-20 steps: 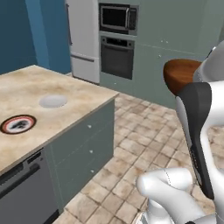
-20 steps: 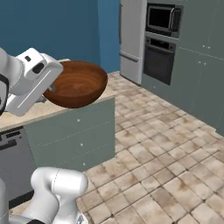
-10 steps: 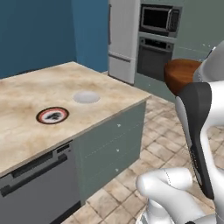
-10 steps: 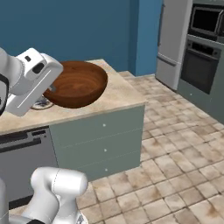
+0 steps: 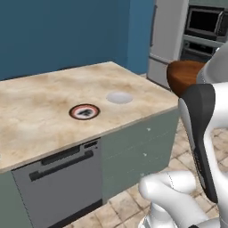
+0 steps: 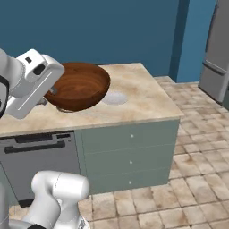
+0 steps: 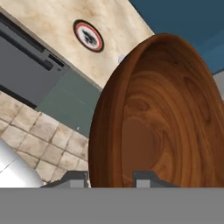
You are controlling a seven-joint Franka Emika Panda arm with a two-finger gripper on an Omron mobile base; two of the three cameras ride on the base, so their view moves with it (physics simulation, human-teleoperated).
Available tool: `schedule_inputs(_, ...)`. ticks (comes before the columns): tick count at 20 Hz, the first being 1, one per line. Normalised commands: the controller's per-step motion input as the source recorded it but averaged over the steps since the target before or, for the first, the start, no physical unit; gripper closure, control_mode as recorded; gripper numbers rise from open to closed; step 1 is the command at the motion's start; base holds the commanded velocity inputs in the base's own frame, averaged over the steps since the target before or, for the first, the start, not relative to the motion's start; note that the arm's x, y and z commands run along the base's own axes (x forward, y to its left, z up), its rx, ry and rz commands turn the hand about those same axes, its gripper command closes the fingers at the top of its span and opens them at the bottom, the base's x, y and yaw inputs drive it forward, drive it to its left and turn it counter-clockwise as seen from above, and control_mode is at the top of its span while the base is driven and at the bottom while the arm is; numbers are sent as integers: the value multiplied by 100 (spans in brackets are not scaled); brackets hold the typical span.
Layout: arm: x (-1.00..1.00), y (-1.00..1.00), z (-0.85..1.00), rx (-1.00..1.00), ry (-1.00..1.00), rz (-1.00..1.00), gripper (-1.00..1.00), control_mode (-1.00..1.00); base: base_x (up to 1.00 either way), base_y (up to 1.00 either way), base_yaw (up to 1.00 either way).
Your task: Move the bowls from the cabinet to the plates on the dining table.
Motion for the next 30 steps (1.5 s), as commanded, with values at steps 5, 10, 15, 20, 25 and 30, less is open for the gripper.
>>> schedule_inputs(5,0,0,0,0,0,0,100,100,29,15,37)
schedule_inputs(10,0,0,0,0,0,0,100,100,30,13,35)
schedule_inputs(15,0,0,0,0,0,0,100,100,35,5,32)
schedule_inputs(20,0,0,0,0,0,0,100,100,33,0,28)
schedule_inputs(25,0,0,0,0,0,0,100,100,29,-10,21)
schedule_inputs(30,0,0,0,0,0,0,100,100,24,-26,14)
